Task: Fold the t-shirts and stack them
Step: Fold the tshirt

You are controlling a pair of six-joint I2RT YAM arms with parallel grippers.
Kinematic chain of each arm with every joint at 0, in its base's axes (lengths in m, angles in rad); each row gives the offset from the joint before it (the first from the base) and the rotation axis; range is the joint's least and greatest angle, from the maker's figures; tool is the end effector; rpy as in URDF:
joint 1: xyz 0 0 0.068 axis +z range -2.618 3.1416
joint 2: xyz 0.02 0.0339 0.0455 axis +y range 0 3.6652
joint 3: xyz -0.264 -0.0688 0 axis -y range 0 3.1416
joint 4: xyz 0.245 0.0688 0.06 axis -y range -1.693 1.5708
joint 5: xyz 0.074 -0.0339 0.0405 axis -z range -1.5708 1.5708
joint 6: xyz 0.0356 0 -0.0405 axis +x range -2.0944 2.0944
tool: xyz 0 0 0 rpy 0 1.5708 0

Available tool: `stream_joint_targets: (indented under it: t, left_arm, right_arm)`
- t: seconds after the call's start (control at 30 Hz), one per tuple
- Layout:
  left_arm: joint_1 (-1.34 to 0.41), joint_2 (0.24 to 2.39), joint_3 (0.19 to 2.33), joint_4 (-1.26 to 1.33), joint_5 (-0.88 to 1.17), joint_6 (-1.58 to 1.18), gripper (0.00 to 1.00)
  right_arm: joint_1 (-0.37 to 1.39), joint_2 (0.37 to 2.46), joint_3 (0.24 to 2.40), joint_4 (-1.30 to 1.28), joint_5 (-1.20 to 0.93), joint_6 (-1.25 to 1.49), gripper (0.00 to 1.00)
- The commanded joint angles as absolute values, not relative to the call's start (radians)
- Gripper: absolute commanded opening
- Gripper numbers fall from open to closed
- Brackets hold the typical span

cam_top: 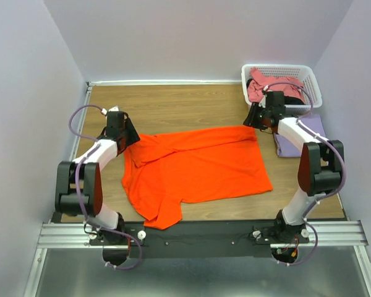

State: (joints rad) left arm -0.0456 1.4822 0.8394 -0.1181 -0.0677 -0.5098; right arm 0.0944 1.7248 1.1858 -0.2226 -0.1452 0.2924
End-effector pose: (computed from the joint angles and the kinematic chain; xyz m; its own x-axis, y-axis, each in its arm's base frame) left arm 0.3078 -0.0116 0.2021 -0.5996 -0.4600 -0.6549 -0.3392 0.8872 -0.3127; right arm 0.3784 0.0410 0.2247 -0.7148 0.2188 -0.6642 0.0089 0.9526 0.3042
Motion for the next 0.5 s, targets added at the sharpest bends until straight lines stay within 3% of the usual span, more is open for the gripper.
stream_joint_targets:
  t: [0.0,0.27,0.33,0.47]
  left_arm:
    - [-0.025,1.603,0.905,-0.061,-0.123,-0.506,0.64]
    - [-0.018,1.772,0.997,-0.048,-0.106,-0.488,0.36]
    - [-0.018,1.801,1.012,-0.052,-0.115,-0.483,0.21]
    - [-0.008,1.828,1.035,-0.061,-0.141,-0.476,0.16]
  right_arm:
    - [0.075,1.798,1.233,-0.19,-0.184,0.331,0.47]
    - [0.049,1.91,1.258,-0.161,-0.193,0.359,0.45]
    - [0.04,1.937,1.247,-0.143,-0.187,0.368,0.45]
    - [0.02,1.994,1.238,-0.121,-0.167,0.37,0.44]
